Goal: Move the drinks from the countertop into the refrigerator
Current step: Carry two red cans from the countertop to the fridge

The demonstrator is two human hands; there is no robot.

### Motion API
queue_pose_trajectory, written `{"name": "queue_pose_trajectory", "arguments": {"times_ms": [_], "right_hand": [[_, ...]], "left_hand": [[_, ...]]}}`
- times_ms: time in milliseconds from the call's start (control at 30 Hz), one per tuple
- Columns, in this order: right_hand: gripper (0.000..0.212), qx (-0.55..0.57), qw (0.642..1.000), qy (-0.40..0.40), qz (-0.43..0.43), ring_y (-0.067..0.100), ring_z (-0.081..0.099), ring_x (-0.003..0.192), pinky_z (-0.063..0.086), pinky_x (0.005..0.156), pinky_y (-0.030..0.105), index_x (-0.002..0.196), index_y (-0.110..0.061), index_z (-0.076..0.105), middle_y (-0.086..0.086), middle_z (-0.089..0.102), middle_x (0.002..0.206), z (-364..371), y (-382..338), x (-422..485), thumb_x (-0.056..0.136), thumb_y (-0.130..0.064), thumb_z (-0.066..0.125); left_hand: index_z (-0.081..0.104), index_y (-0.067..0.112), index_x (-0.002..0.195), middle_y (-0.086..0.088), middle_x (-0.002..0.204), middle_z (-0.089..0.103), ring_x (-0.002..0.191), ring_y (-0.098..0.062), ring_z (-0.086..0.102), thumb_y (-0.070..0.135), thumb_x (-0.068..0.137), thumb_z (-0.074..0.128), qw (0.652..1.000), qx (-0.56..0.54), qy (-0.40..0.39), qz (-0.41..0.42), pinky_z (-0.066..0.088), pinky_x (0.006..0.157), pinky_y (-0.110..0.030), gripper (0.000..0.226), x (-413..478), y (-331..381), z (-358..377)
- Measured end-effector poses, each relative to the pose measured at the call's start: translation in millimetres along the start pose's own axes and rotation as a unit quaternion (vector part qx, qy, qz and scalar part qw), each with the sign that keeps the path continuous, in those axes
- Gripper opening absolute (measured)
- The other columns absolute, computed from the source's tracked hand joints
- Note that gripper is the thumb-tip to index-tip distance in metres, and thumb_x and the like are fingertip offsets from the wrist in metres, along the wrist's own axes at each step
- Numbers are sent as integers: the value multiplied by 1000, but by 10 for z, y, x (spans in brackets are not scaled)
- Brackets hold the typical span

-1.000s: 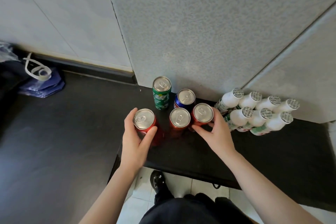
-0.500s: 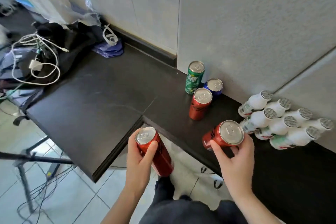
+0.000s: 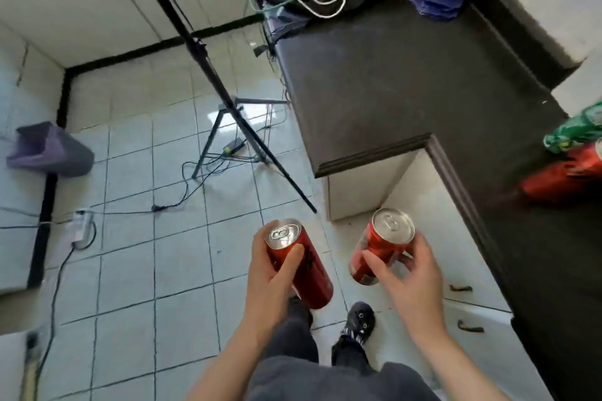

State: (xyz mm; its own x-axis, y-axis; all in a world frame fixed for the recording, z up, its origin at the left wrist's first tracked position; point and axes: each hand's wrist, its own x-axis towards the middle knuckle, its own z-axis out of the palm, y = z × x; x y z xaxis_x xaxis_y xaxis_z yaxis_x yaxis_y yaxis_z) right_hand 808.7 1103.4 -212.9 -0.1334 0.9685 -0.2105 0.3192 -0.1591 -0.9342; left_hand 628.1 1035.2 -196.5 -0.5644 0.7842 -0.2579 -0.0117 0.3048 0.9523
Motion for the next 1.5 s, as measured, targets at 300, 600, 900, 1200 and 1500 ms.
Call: {"name": "queue_pose_trajectory", "arguments": {"times_ms": [300, 600, 900, 1200, 1500], "right_hand": [[61, -90, 978, -171, -73, 0, 53, 101, 39, 79, 15, 124, -33, 45, -15, 54, 115, 1648, -461, -278, 73, -31, 78], [60, -129, 911, -361, -153, 11, 52, 111, 40, 90, 22, 130, -26, 41, -9, 52, 122, 4060, -995, -1269, 79, -31, 73], [58, -150, 770, -561, -265, 7, 49, 107, 40, 87, 18, 131, -23, 39, -14, 47, 118, 6046, -1612, -2454, 82, -25, 70], [48, -146, 598, -736, -281, -8, 49, 106, 41, 84, 11, 123, -24, 41, -24, 48, 111, 7988, -1694, -3567, 83, -21, 69], [48, -99, 527, -775, -335, -17, 49, 103, 40, 77, 6, 119, -34, 44, -30, 53, 107, 9621, -2423, -4214, 79, -29, 71]], "left_hand": [[47, 32, 115, 35, 102, 58, 98, 12, 56, 32, 78, 60, 982, -74, 171, 5, 42, 76, -2, 39, -192, -353, -1681], [46, 38, 113, 39, 103, 56, 101, 15, 53, 43, 82, 64, 928, -85, 363, 21, 40, 75, 2, 36, -774, -885, -4133], [45, 37, 114, 23, 110, 56, 100, 16, 53, 35, 79, 62, 801, -157, 577, -19, 40, 82, -6, 40, -1580, -1298, -5682], [40, 26, 132, 8, 123, 53, 113, -5, 52, 39, 78, 62, 636, -177, 743, -105, 42, 97, -28, 59, -2042, -1776, -6775], [43, 43, 123, 23, 117, 56, 108, 9, 53, 50, 71, 63, 586, -169, 789, -73, 43, 85, -16, 57, -1759, -1566, -8391]]}}
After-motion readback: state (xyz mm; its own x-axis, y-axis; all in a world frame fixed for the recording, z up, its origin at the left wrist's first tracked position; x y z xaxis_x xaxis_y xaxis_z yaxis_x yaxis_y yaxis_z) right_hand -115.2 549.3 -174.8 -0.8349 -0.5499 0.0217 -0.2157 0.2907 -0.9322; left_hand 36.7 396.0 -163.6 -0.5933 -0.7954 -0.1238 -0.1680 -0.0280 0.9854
